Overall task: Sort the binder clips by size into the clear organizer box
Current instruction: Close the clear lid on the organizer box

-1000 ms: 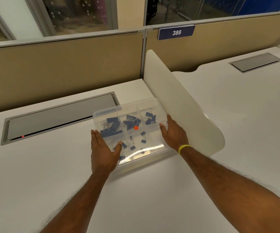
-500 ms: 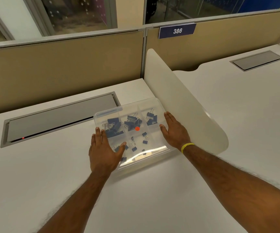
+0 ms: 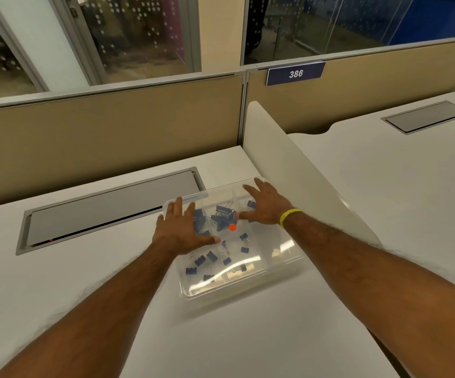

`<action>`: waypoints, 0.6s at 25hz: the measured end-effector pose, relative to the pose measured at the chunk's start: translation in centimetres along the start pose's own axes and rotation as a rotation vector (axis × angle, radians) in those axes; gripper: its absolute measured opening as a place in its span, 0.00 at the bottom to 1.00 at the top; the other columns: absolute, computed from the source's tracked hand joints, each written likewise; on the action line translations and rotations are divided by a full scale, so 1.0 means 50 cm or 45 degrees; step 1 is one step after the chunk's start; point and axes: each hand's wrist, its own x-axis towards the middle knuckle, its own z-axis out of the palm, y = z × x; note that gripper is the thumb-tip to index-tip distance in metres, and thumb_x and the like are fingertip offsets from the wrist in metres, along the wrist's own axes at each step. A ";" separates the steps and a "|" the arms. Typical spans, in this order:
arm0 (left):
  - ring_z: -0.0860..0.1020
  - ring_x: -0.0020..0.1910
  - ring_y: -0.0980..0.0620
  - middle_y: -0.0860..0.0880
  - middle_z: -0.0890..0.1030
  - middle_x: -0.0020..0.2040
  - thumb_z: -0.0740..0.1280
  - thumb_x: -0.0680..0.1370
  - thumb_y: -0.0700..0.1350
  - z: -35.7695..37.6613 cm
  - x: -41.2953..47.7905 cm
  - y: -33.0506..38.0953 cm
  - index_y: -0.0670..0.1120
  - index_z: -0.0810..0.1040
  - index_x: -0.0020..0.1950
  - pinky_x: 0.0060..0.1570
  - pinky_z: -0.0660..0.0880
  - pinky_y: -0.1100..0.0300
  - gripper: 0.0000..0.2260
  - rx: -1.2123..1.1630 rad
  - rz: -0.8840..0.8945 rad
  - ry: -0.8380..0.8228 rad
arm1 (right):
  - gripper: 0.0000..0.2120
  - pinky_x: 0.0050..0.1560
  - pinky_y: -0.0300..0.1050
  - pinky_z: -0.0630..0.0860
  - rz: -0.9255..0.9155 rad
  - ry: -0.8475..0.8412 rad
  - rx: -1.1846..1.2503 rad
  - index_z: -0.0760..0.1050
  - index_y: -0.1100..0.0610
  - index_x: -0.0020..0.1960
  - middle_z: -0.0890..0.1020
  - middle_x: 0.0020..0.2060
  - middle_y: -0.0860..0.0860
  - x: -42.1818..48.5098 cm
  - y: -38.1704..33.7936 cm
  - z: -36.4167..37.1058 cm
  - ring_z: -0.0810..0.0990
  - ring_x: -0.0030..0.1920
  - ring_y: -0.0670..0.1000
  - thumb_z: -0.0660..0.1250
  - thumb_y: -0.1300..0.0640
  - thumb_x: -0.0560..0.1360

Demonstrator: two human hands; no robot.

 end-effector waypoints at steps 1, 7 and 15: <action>0.43 0.78 0.40 0.46 0.40 0.80 0.57 0.59 0.79 0.001 0.010 0.002 0.52 0.44 0.79 0.75 0.48 0.38 0.56 0.033 0.028 -0.055 | 0.52 0.75 0.60 0.53 -0.012 -0.079 -0.072 0.47 0.47 0.79 0.46 0.79 0.54 0.012 -0.008 -0.005 0.46 0.78 0.60 0.67 0.28 0.65; 0.48 0.78 0.39 0.46 0.47 0.80 0.64 0.57 0.78 0.003 0.036 0.014 0.53 0.49 0.78 0.74 0.51 0.38 0.57 0.077 0.013 -0.061 | 0.60 0.75 0.62 0.55 0.003 -0.178 -0.155 0.49 0.46 0.79 0.48 0.79 0.55 0.038 -0.018 -0.016 0.48 0.78 0.61 0.73 0.28 0.56; 0.58 0.75 0.42 0.48 0.58 0.78 0.67 0.56 0.77 0.010 0.042 0.005 0.55 0.56 0.76 0.72 0.60 0.41 0.54 0.003 0.023 0.032 | 0.55 0.74 0.57 0.61 -0.067 -0.091 -0.193 0.56 0.47 0.77 0.57 0.78 0.53 0.037 -0.011 -0.027 0.59 0.76 0.58 0.77 0.33 0.58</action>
